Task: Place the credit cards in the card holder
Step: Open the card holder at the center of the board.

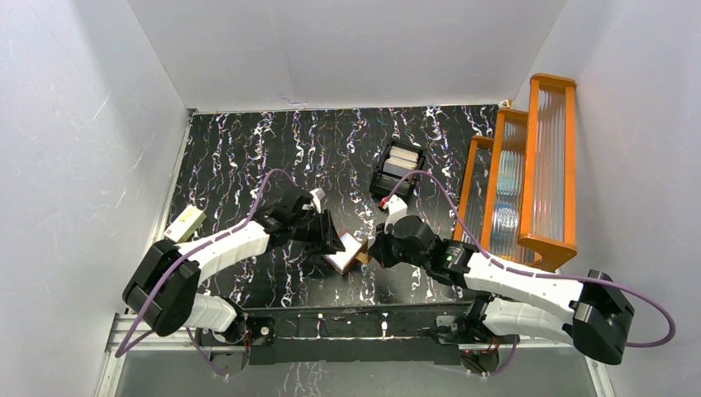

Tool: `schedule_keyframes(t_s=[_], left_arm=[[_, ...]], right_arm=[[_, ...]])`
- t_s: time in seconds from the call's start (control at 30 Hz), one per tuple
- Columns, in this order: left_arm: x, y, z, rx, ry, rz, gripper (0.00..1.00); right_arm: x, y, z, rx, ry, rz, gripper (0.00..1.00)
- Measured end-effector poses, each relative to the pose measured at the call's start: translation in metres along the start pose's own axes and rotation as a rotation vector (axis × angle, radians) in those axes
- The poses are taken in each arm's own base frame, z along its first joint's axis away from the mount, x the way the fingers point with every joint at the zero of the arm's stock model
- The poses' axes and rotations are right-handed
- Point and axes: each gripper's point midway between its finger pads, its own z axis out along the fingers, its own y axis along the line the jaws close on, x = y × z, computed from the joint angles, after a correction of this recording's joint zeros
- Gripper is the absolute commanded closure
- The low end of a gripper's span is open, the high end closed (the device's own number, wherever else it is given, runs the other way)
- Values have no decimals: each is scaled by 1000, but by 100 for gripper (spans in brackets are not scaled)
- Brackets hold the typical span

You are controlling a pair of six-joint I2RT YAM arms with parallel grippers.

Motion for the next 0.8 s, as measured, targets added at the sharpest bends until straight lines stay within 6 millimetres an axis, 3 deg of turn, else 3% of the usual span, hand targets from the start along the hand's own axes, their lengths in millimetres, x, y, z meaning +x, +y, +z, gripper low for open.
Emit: schedule_keyframes(t_s=[0.13,0.43,0.53,0.67,0.8], left_arm=[[4,-17,9,68,14,11,64],[26,-24,27,68,69,34,64],[30,-27,28,62,72,46,64],[31,-31,30,51,67,58,64],[32,-26,31,23,62,60,64]], right_arm=[[-1,-1,-3,7,-5,13,85],[2,-8,-16,73,36,85,58],[-14,-1,-22,75,17,125,57],[-38,8,-28,75,-29,178,63],[-41,10,-22,100,-20,214,66]])
